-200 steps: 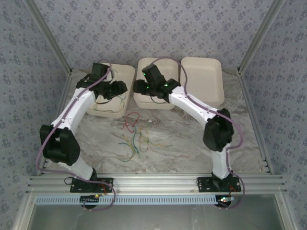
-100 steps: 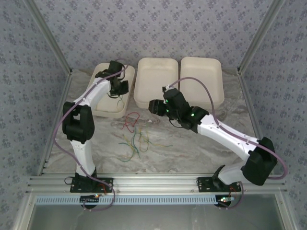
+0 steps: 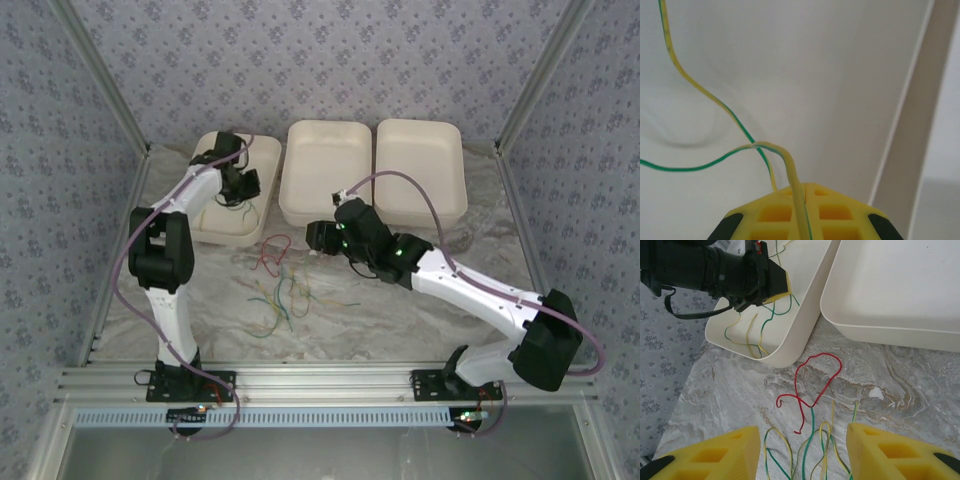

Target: Untangle the cables

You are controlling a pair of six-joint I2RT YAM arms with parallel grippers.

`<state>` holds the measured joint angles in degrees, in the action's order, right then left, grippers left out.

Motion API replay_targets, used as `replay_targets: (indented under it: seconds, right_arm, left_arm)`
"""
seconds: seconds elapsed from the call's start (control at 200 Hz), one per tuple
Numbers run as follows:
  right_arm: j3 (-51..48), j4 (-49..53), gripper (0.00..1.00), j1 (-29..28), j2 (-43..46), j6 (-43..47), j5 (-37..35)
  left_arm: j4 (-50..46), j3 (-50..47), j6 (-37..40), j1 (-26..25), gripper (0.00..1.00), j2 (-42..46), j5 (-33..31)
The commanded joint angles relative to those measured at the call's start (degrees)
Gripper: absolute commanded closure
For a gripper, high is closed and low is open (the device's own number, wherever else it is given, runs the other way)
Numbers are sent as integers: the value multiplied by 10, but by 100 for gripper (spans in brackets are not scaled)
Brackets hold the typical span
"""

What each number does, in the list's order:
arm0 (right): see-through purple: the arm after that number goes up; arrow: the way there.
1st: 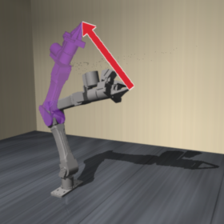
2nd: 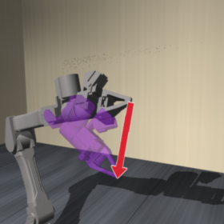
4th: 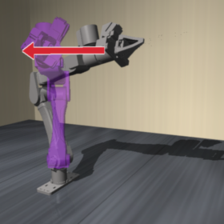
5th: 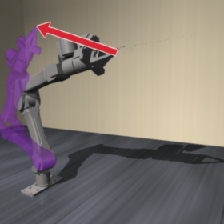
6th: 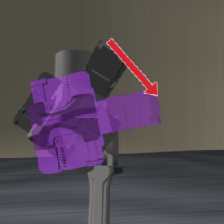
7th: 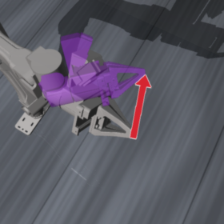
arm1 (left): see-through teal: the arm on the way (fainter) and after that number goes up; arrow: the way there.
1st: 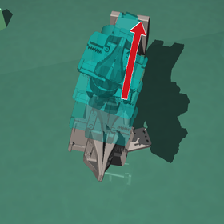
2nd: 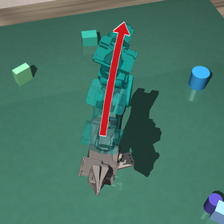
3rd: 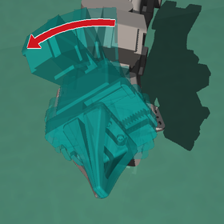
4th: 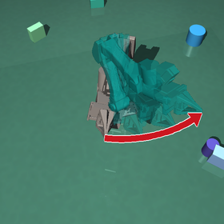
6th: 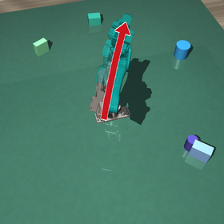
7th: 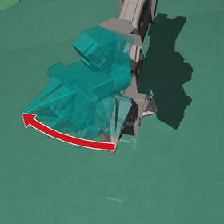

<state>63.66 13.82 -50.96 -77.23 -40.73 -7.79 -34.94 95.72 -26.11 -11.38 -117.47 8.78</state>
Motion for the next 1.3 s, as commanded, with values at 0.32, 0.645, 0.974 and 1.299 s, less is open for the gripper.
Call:
replay_targets:
  seconds: [0.32, 0.645, 0.974, 1.299]
  right_arm:
    - [-20, 0, 50, -16, 16, -11, -31]
    - [-29, 13, 48, -22, 20, -12, -38]
    - [-2, 58, 46, -73, -7, 42, -52]
    - [76, 42, 46, -184, -194, 96, -51]
  left_arm:
    - [10, 1, -27, 6, 100, -69, 5]
    - [-16, 32, -33, 5, 82, -51, 16]
    - [-85, 71, -61, 7, 34, 49, 18]
    - [-143, 63, -98, 37, 17, 117, 62]
